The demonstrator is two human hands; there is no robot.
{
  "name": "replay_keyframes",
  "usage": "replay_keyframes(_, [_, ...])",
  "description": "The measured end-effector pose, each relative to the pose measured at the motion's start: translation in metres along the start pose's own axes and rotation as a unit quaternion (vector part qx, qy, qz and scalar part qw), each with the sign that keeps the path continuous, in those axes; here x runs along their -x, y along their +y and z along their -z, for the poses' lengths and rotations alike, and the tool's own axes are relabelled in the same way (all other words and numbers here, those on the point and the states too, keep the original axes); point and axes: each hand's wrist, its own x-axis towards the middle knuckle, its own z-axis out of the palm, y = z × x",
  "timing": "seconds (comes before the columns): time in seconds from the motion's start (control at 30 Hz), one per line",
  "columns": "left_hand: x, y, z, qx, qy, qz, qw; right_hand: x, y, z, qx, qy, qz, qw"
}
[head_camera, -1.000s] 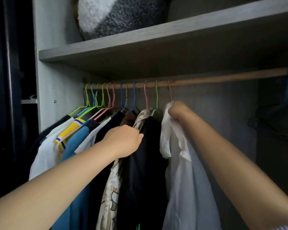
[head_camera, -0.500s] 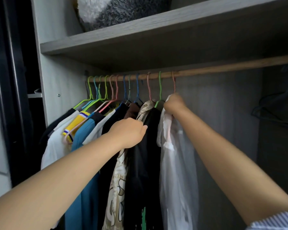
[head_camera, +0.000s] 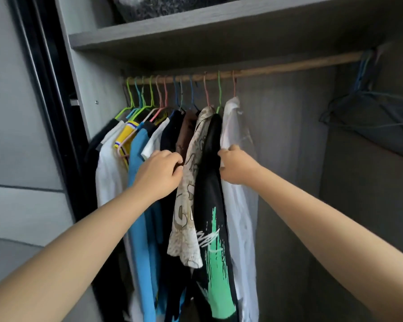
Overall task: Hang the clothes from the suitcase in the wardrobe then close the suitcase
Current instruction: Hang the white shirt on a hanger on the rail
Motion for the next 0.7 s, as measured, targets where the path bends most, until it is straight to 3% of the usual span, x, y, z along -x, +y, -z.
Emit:
replay_keyframes(0.17, [0.069,-0.003,0.011,-0.060,-0.101,0.033,0.993,0.065,-0.017,-0.009,0.042,-0.023,0.045,0.998])
replay_keyframes(0.3, [0.127,-0.005,0.031,-0.120,-0.099,0.056,0.986,0.106,-0.038,-0.010,-0.039,0.012,0.128,0.991])
replay_keyframes(0.47, [0.206,-0.006,0.059,-0.133,-0.114,0.144,0.974,0.155,-0.069,-0.024,-0.099,0.050,0.220,0.969])
replay_keyframes(0.7, [0.348,-0.011,0.083,-0.168,-0.207,0.256,0.929,0.247,-0.127,-0.093,-0.174,-0.077,0.301,0.934])
